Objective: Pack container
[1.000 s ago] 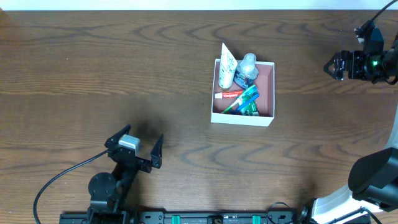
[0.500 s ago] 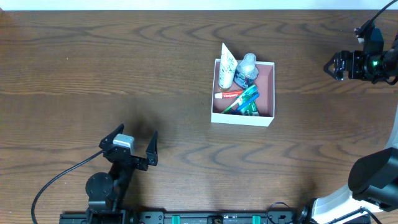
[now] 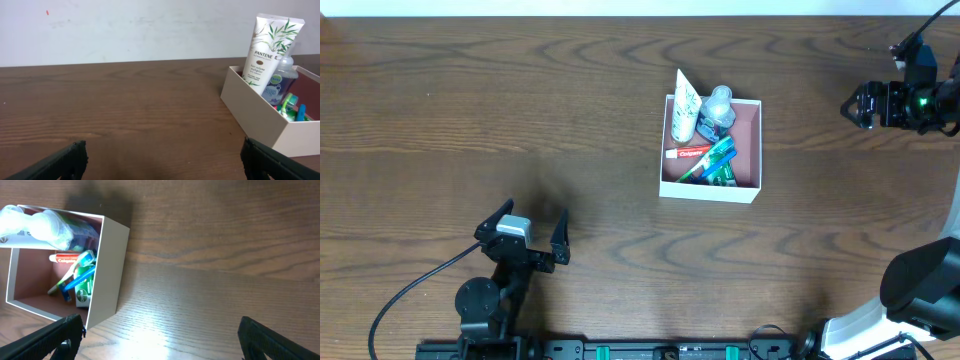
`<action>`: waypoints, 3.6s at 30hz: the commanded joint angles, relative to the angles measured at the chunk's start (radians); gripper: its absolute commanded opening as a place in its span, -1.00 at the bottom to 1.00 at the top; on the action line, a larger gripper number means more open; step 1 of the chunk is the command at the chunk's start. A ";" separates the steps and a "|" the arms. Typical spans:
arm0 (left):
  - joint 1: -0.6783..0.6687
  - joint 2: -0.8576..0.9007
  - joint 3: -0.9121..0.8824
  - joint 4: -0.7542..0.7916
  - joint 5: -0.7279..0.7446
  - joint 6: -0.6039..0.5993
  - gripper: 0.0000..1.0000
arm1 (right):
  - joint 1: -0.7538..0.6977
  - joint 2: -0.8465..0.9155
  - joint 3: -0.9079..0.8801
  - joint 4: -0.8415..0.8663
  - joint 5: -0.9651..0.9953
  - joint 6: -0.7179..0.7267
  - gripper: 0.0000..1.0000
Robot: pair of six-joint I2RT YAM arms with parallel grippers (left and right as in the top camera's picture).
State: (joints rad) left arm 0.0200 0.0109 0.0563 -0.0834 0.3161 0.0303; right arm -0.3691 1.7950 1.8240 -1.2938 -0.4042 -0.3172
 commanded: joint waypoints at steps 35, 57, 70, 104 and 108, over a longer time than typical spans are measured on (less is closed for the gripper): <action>0.006 -0.007 -0.033 -0.004 0.013 0.003 0.96 | 0.043 -0.176 0.005 0.000 -0.011 0.010 0.98; 0.006 -0.007 -0.033 -0.004 0.013 0.003 0.96 | 0.245 -1.008 -0.387 -0.004 0.015 0.006 0.99; 0.006 -0.007 -0.033 -0.004 0.013 0.003 0.96 | 0.280 -1.433 -1.007 0.537 -0.017 -0.080 0.99; 0.006 -0.007 -0.033 -0.004 0.013 0.003 0.96 | 0.356 -1.790 -1.818 1.234 0.247 0.431 0.98; 0.006 -0.007 -0.033 -0.004 0.013 0.003 0.96 | 0.356 -1.790 -1.818 1.234 0.247 0.432 0.98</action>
State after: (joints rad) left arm 0.0200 0.0105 0.0536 -0.0780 0.3161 0.0303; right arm -0.0330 0.0147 0.0120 -0.0597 -0.1822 0.1215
